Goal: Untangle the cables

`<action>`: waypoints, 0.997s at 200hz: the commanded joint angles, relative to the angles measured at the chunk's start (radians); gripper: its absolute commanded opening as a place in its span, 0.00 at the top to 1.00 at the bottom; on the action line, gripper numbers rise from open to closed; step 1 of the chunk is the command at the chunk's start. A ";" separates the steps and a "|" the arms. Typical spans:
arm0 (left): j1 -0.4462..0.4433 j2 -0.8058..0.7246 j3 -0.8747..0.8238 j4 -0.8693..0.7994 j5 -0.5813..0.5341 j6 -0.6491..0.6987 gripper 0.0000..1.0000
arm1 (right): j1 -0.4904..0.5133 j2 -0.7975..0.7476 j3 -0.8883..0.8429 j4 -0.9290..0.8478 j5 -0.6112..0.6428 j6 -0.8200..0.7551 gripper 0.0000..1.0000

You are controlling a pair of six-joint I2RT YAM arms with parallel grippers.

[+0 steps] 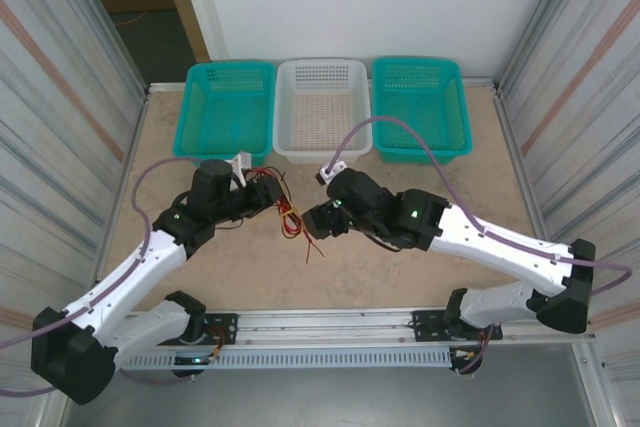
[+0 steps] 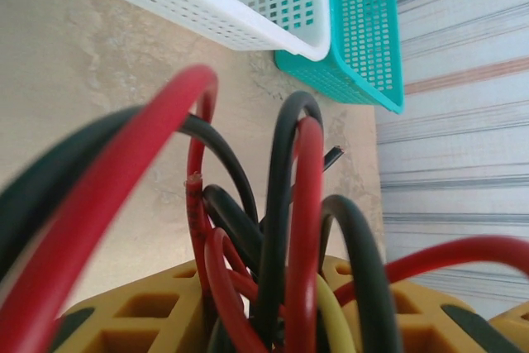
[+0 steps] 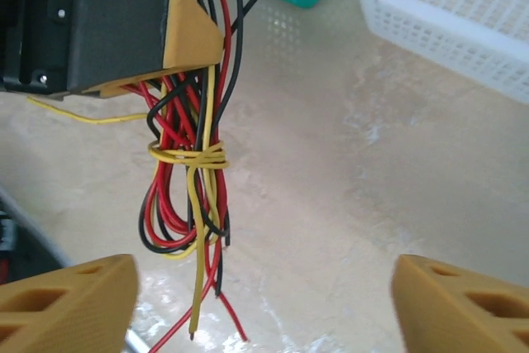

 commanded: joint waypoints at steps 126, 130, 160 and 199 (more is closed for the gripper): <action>-0.001 -0.007 0.038 0.000 0.033 0.035 1.00 | -0.105 0.135 0.005 0.063 -0.348 0.070 0.77; -0.002 -0.007 0.037 0.003 0.035 0.035 1.00 | -0.104 0.135 0.006 0.064 -0.351 0.070 0.79; -0.003 -0.003 0.036 0.012 0.046 0.035 1.00 | -0.108 0.131 -0.001 0.078 -0.366 0.070 0.78; 0.000 -0.001 0.036 0.019 0.054 0.036 1.00 | -0.117 0.123 -0.001 0.077 -0.370 0.069 0.87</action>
